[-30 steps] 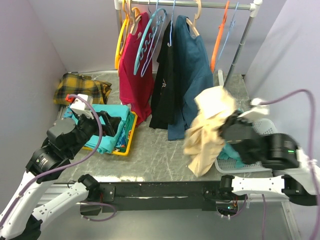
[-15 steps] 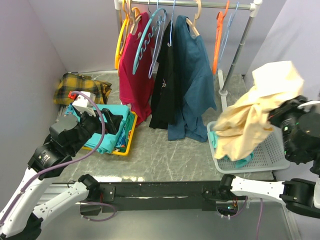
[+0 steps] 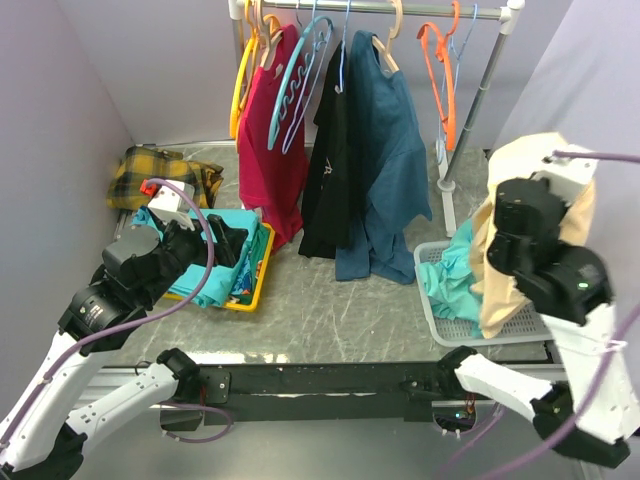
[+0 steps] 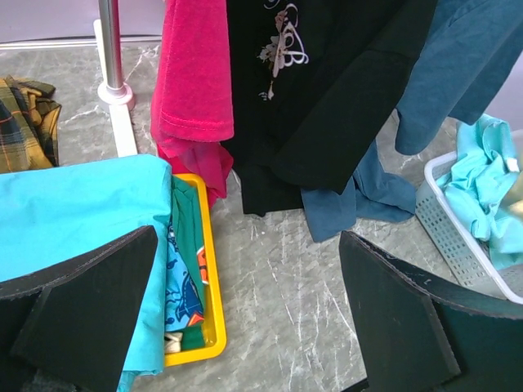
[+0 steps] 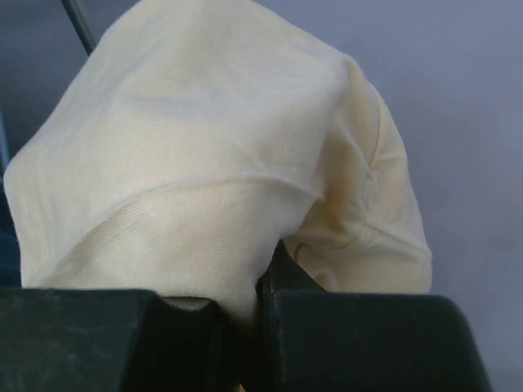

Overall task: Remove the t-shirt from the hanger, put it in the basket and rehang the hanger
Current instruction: Place the T-shirt in the bin, then pick up the hanger from the clothesline.

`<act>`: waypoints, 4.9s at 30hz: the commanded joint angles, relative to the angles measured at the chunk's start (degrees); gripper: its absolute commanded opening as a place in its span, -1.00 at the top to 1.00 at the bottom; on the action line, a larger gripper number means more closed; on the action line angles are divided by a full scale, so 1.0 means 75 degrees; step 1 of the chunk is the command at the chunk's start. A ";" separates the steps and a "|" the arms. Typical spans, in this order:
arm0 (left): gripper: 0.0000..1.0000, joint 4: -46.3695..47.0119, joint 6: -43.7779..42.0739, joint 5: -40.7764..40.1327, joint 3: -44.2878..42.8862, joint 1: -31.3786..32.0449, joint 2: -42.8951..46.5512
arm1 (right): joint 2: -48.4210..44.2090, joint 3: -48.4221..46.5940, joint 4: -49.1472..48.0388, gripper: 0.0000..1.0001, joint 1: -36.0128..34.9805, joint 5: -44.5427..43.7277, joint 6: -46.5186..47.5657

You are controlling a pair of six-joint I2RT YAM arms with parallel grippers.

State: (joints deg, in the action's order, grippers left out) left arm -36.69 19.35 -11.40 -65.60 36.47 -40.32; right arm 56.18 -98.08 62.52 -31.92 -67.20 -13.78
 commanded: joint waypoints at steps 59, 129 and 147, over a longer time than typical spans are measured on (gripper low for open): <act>-0.99 0.0309 0.0232 0.0219 0.0345 0.0024 0.0676 | -0.0306 0.6669 -0.2396 -0.56 0.7455 0.5280 -0.2897; -0.99 0.5911 0.2681 -0.0695 0.4400 -0.0936 -0.4281 | -0.1409 0.2847 -0.0285 -0.22 0.0389 0.3136 -0.3342; -0.99 0.4214 0.2166 0.0254 0.3252 -0.1113 -0.2374 | -0.0637 0.1642 -0.0882 -0.22 0.0366 0.4354 -0.1974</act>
State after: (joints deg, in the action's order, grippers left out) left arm 1.45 38.41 -12.69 -35.24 27.35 -66.52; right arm 47.40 -80.49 61.39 -28.73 -38.39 -34.65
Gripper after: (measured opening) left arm 0.994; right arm 0.612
